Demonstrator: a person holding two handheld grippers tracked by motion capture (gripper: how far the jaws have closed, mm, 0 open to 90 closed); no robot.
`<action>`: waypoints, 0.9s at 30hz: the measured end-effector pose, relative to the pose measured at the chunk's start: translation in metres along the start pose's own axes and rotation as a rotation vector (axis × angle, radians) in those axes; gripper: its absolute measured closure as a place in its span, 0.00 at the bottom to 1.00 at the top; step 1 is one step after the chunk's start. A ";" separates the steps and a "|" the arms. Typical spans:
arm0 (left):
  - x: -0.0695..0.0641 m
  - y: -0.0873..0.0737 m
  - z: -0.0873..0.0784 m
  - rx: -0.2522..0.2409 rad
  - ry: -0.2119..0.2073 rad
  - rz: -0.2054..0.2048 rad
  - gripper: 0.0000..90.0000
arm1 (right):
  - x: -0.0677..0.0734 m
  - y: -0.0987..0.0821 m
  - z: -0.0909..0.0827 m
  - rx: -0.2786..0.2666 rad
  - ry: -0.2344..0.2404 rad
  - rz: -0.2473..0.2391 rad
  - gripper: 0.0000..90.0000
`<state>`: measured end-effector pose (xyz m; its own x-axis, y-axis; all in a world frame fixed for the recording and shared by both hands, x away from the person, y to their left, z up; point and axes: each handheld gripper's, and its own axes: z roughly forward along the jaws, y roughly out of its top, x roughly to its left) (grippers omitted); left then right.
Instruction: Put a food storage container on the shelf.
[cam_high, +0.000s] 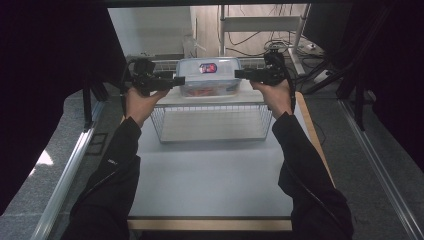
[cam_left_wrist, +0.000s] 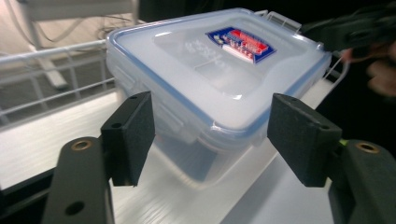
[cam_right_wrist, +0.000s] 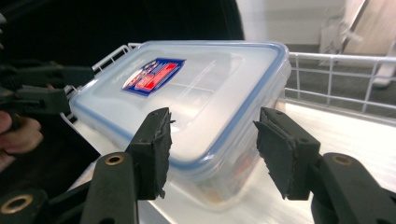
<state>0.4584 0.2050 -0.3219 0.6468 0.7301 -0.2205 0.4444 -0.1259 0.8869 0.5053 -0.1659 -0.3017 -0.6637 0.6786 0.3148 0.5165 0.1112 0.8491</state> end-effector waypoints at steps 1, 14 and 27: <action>-0.001 -0.002 -0.003 -0.014 0.001 0.002 0.35 | 0.002 -0.001 -0.002 -0.002 -0.011 -0.018 0.50; -0.024 -0.034 -0.004 0.023 -0.023 0.114 0.83 | 0.022 -0.039 -0.010 0.036 -0.036 -0.172 0.96; -0.018 -0.036 0.018 0.052 0.054 0.095 0.94 | 0.019 -0.045 0.017 0.064 -0.056 -0.188 0.99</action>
<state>0.4423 0.1841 -0.3569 0.6536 0.7483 -0.1133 0.4153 -0.2295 0.8803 0.4792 -0.1459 -0.3410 -0.7215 0.6805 0.1276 0.4207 0.2844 0.8615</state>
